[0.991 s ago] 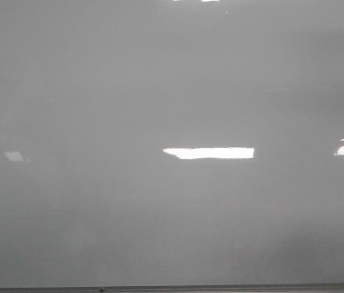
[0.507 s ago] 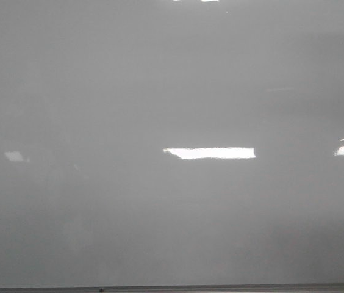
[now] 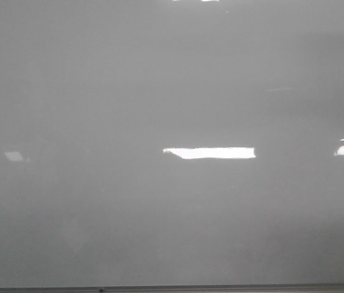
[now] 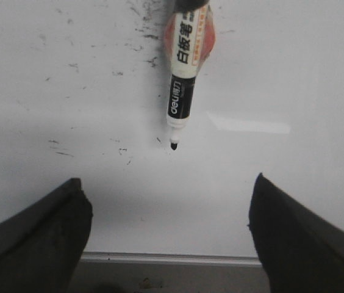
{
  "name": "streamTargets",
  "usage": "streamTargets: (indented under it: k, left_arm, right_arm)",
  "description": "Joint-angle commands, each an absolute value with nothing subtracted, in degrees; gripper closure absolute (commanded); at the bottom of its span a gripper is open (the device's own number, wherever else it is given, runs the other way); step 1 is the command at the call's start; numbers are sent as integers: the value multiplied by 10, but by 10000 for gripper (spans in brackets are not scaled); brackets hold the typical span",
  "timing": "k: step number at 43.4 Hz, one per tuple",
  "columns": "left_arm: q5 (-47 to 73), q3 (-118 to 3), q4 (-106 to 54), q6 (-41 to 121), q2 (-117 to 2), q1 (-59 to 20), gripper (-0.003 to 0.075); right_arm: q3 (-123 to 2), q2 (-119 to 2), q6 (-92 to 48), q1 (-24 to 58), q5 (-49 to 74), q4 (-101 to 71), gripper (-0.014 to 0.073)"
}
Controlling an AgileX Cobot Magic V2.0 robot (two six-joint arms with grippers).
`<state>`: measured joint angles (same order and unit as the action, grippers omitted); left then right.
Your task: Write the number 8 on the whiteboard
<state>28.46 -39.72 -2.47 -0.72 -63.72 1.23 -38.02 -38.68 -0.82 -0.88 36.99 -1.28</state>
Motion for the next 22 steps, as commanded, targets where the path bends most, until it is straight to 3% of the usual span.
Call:
streamTargets:
  k: [1, 12, 22]
  left_arm:
    - [227, -428, -31, -6, -670, 13, 189]
    - [154, -447, -31, -6, -740, 1, 196]
    - [82, -447, -9, -6, -779, -17, 309]
  right_arm:
    - [-401, -389, -8, -7, 337, -15, 106]
    - [-401, -389, -8, -7, 337, -15, 106]
    - [-401, -389, -8, -7, 337, -15, 106]
